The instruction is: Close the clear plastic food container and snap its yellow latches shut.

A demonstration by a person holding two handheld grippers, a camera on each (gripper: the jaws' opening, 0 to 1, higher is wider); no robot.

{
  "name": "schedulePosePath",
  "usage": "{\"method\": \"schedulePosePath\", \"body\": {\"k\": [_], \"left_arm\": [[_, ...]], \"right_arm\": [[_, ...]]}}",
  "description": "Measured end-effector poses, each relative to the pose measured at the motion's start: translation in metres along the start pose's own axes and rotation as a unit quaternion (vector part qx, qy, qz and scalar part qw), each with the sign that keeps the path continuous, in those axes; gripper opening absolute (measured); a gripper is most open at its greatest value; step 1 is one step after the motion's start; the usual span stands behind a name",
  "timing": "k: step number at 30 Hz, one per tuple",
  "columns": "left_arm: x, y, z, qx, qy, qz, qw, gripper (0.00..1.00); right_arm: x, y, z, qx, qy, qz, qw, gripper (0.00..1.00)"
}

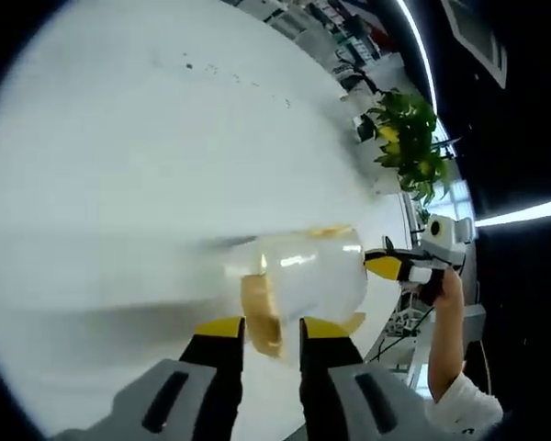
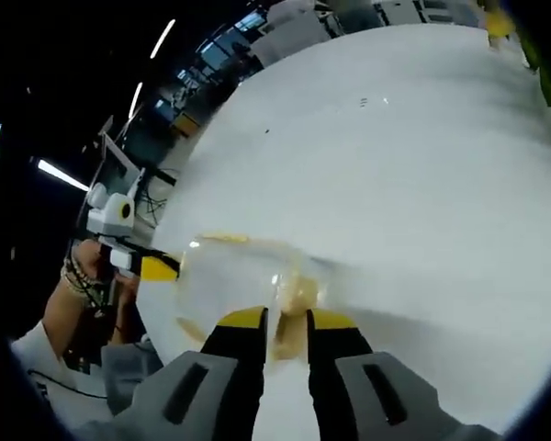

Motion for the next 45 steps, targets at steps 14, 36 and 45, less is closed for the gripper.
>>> {"method": "schedulePosePath", "body": {"k": [14, 36, 45], "left_arm": [[-0.006, -0.004, 0.006, -0.029, 0.024, 0.022, 0.9990, 0.15], [-0.009, -0.013, 0.016, -0.040, 0.038, 0.081, 0.9952, 0.18], [-0.001, -0.005, 0.003, -0.042, -0.054, 0.118, 0.9906, 0.20]], "right_arm": [[-0.005, -0.013, 0.002, -0.027, -0.008, 0.035, 0.9990, 0.15], [-0.006, 0.005, 0.016, -0.008, 0.020, 0.029, 0.9993, 0.18], [-0.020, 0.010, -0.004, 0.017, -0.017, -0.079, 0.9966, 0.03]]}}
Point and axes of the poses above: the point that each gripper's makers call its tool centre point, and the gripper's own axes: z roughly forward along the fingers, y roughly to its left, x roughly out of its underside, the point moved 8 cm from there along -z, roughly backward along the fingers, and after that the axes turned 2 degrees about y, right-handed, at the moved point
